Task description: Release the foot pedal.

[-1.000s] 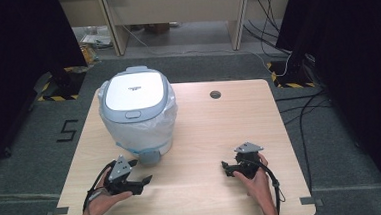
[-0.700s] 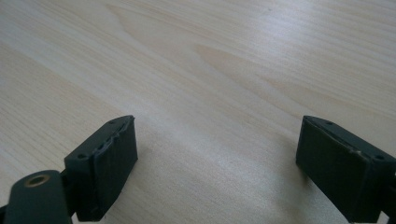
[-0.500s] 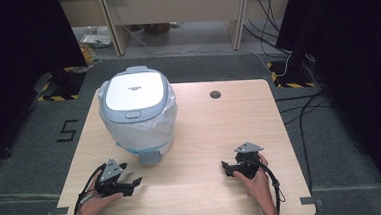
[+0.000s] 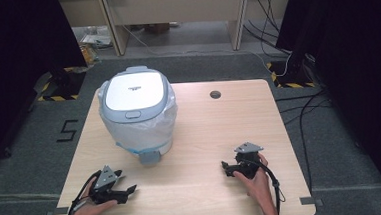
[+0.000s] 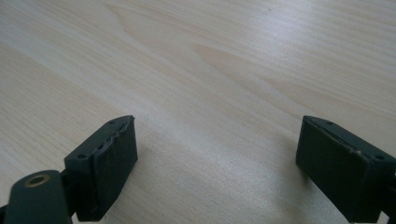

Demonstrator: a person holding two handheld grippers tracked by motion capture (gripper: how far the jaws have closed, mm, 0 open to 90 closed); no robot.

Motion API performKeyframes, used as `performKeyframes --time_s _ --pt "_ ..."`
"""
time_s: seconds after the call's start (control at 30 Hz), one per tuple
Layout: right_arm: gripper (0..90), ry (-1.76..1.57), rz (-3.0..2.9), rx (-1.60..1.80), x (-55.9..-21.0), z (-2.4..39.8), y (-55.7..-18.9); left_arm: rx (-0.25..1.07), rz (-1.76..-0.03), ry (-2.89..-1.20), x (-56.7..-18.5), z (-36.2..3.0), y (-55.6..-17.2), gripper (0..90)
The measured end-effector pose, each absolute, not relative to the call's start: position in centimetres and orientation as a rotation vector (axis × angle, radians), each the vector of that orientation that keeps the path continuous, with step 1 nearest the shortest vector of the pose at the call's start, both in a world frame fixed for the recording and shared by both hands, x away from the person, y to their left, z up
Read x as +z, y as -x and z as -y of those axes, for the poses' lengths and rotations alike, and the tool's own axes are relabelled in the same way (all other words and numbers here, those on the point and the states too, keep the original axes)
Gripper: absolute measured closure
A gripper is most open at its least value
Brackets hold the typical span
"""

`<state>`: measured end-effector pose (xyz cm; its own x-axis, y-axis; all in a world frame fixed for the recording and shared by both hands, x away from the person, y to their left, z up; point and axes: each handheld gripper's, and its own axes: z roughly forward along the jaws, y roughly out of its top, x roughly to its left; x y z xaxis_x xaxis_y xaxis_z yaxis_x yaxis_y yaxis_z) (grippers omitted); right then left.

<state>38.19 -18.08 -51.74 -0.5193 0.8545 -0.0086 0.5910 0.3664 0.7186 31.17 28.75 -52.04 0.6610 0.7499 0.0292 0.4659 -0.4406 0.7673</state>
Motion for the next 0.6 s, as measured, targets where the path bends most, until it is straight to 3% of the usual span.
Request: performKeyframes --time_s 0.23,0.6 --pt "12.9 -1.261 -2.251 0.949 -51.7 18.1 -38.2 0.408 -0.956 -2.116 -52.5 -29.9 -30.6 18.9" --pt "12.9 -1.260 -2.250 0.949 -51.8 18.1 -38.2 0.415 -0.965 -2.111 -52.5 -30.3 -29.4 18.9"
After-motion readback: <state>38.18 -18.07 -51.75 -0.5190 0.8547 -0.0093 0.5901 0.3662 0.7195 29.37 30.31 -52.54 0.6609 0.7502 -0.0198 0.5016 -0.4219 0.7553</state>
